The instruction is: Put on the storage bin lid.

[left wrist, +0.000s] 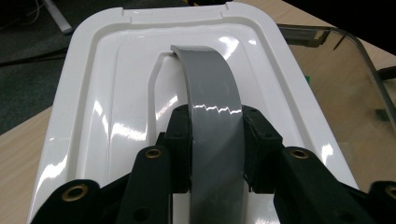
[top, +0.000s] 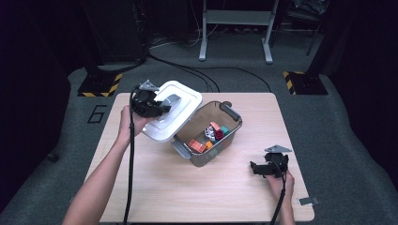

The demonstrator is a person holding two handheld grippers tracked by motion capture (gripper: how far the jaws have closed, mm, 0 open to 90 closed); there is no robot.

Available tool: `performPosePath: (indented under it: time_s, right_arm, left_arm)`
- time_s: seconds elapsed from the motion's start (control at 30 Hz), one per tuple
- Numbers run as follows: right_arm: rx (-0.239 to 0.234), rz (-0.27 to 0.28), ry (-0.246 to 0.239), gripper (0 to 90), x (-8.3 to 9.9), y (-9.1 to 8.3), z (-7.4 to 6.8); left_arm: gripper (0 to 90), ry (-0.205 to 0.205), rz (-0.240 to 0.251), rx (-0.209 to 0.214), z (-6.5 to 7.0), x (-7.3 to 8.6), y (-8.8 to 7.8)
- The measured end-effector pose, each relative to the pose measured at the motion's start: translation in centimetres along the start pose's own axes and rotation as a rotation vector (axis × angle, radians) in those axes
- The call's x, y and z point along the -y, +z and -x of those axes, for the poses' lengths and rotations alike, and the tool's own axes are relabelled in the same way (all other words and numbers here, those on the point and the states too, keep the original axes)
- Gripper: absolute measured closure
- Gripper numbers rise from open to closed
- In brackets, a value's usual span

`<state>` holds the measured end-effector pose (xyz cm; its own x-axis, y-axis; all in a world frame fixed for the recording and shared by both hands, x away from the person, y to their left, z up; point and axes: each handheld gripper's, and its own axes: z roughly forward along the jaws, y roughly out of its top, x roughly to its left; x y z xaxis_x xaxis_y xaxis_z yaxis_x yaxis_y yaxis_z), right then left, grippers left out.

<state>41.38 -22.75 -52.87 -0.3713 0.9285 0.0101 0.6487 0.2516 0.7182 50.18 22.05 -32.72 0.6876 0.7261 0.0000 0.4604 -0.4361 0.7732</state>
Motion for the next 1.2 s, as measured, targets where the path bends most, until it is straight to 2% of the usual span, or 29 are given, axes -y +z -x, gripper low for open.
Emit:
performPosePath:
  time_s: [0.37,0.73,0.77,0.8,1.07,1.2]
  right_arm:
    - [-0.002,-0.002,-0.010,0.5,0.0,0.0,0.1]
    - [-0.001,-0.001,-0.009,0.7,0.0,0.0,0.1]
    - [-0.001,-0.001,-0.009,0.7,0.0,0.0,0.1]
    - [-0.001,-0.001,-0.009,0.7,0.0,0.0,0.1]
    - [0.001,0.001,-0.007,0.8,0.0,0.0,0.1]
    - [0.002,0.000,-0.008,0.8,0.0,0.0,0.1]
  left_arm:
    - [67.1,0.049,-0.042,0.071,2.9,-0.8,2.7]
    - [67.1,0.044,-0.055,0.130,5.2,-1.2,5.2]
    - [67.1,0.058,-0.058,0.133,5.2,-1.2,5.4]
    - [67.1,0.043,-0.057,0.142,5.5,-1.2,5.6]
    - [67.1,0.061,-0.061,0.171,6.5,-1.3,7.2]
    - [67.1,0.071,-0.061,0.172,7.0,-1.4,7.7]
